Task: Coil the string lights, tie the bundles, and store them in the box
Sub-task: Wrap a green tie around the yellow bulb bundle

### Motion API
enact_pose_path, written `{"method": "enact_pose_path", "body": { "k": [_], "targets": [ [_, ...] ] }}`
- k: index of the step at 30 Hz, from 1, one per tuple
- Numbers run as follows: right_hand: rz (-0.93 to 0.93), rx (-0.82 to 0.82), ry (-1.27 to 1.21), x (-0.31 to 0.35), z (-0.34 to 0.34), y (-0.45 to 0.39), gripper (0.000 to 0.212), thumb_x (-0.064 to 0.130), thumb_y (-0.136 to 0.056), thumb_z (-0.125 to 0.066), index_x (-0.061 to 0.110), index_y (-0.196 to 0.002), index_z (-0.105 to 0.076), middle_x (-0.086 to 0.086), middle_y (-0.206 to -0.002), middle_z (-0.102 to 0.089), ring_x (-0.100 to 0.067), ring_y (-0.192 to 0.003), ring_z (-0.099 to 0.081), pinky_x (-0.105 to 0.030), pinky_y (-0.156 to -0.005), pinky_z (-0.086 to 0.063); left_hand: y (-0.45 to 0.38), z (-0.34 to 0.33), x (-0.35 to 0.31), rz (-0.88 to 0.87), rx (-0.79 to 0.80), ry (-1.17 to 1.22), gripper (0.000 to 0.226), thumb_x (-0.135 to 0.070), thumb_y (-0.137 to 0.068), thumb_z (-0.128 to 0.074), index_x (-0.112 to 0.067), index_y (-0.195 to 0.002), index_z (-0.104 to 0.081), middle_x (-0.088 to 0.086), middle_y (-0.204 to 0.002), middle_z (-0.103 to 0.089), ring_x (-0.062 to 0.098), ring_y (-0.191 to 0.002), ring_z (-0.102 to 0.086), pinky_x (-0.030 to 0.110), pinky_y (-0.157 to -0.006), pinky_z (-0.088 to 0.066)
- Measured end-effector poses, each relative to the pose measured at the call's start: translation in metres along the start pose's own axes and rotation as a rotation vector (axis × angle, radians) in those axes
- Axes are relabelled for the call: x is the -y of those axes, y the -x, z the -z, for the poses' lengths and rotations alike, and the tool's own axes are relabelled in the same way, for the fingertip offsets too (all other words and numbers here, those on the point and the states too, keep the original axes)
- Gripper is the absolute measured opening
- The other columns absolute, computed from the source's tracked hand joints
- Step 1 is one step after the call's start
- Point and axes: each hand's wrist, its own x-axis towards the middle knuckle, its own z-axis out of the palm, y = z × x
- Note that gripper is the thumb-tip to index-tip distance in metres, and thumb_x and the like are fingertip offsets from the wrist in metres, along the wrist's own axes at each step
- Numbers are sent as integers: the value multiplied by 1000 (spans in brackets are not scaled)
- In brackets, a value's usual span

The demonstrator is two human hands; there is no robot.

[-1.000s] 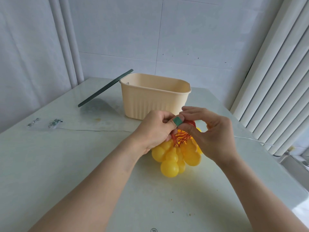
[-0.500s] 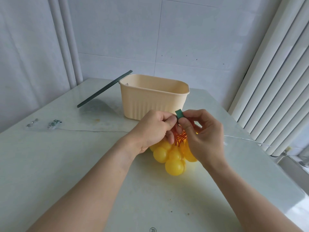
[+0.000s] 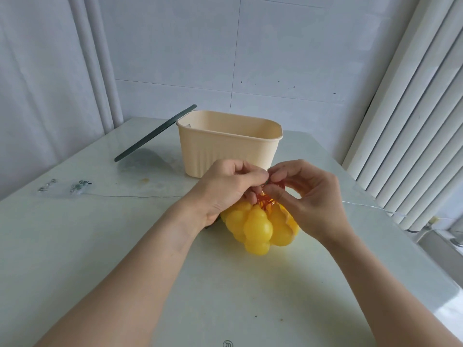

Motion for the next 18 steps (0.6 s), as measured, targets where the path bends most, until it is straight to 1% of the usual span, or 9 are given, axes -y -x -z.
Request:
{"method": "enact_pose_path", "body": {
  "k": [3, 5, 8, 11, 13, 14, 16, 17, 18],
  "targets": [
    [-3, -44, 36, 0, 2, 0, 20, -4, -72, -85, 8, -78, -69, -3, -87, -77, -19, -88, -75, -34, -88, -58, 2, 3, -2, -38, 61, -127, 1, -12, -92, -67, -11, -90, -67, 2, -70, -68, 17, -57, -62, 24, -55, -45],
    [19, -73, 52, 1, 2, 1, 21, -6, -71, -85, 8, -75, -70, -1, -86, -77, -17, -86, -75, -31, -87, -58, 5, 4, -7, -37, 114, -225, 2, -12, -96, -62, -12, -94, -61, 0, -74, -72, 19, -52, -64, 27, -46, -37],
    [38, -55, 42, 1, 3, 2, 21, -8, -72, -83, 8, -73, -69, 2, -87, -77, -17, -83, -75, -29, -85, -57, 9, 6, -12, -5, 196, -361, 6, -15, -101, -54, -10, -103, -55, -2, -83, -73, 25, -42, -61, 23, -36, -24],
    [29, -47, 46, -2, 5, 2, 20, -8, -73, -82, 8, -71, -71, 3, -88, -78, -16, -84, -76, -31, -85, -58, 8, 7, -18, 42, 251, -441, 15, -18, -103, -51, -9, -113, -59, 4, -99, -73, 24, -40, -60, 21, -34, -22],
    [12, -41, 54, -4, 5, 2, 19, -8, -74, -82, 7, -70, -72, 4, -88, -78, -13, -83, -76, -31, -83, -59, 5, 5, -24, 54, 279, -571, 20, -17, -103, -51, -5, -112, -64, 17, -100, -72, 22, -42, -63, 22, -34, -26],
    [11, -39, 63, -4, 5, 1, 17, -7, -74, -82, 7, -70, -72, 5, -88, -78, -12, -84, -76, -30, -82, -59, 3, 4, -26, 39, 270, -640, 19, -16, -103, -52, -6, -109, -67, 19, -95, -73, 21, -44, -65, 22, -36, -33],
    [11, -48, 97, -4, 7, -1, 15, 2, -75, -85, 11, -78, -74, 7, -91, -78, -9, -90, -74, -27, -87, -56, -2, 1, -27, -11, 176, -696, 17, -17, -99, -58, -11, -99, -74, 12, -81, -75, 17, -44, -65, 28, -56, -54],
    [15, -70, 128, -4, 9, -2, 18, 9, -75, -87, 16, -86, -74, 8, -96, -76, -9, -96, -72, -26, -90, -54, -5, 1, -27, -34, 96, -705, 17, -19, -97, -61, -15, -93, -76, 12, -75, -75, 17, -43, -62, 30, -65, -57],
    [23, -97, 161, -4, 11, -4, 23, 18, -76, -87, 22, -94, -73, 9, -103, -74, -8, -103, -69, -25, -92, -52, -7, 1, -28, -52, 7, -721, 17, -21, -96, -63, -17, -90, -78, 13, -71, -74, 17, -40, -58, 27, -63, -55]
  ]
}}
